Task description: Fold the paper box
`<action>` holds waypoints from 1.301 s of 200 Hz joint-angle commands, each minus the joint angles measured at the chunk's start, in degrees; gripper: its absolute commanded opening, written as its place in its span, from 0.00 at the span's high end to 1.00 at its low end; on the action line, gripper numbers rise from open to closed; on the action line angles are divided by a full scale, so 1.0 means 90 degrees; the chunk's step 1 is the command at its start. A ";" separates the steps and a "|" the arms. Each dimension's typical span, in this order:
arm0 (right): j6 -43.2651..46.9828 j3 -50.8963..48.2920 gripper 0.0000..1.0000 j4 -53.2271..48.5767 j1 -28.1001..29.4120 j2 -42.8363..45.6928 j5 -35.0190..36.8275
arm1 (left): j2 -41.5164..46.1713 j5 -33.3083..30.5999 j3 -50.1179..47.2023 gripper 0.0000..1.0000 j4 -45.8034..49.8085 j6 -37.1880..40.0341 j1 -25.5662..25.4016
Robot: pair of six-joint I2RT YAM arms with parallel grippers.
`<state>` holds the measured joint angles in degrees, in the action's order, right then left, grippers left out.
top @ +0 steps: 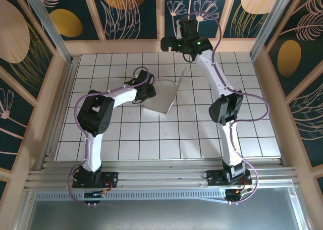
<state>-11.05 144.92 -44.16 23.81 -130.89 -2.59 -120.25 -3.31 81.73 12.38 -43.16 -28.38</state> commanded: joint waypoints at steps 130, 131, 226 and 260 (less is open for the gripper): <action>-0.1591 -0.5476 0.39 0.0009 0.0767 0.2931 0.0613 | 0.2919 -0.0443 -0.1396 0.55 -0.1139 0.1339 0.0063; -0.1573 -0.5472 0.40 0.0007 0.0765 0.2922 0.0617 | 0.2930 -0.0433 -0.1411 0.55 -0.1155 0.1363 0.0065; 0.2384 -0.3460 0.96 -0.1310 0.0724 0.2013 0.1432 | 0.2125 0.1198 -0.0488 0.41 -0.0454 0.3527 0.0403; 0.3151 -0.2415 1.00 -0.1961 0.0578 0.1237 0.1462 | 0.1886 0.1404 -0.0325 0.41 -0.0337 0.3459 0.0530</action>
<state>7.44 116.27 -55.51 30.28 -114.17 9.19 -101.84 6.35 77.12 6.17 -14.48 -24.71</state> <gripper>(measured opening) 0.058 0.588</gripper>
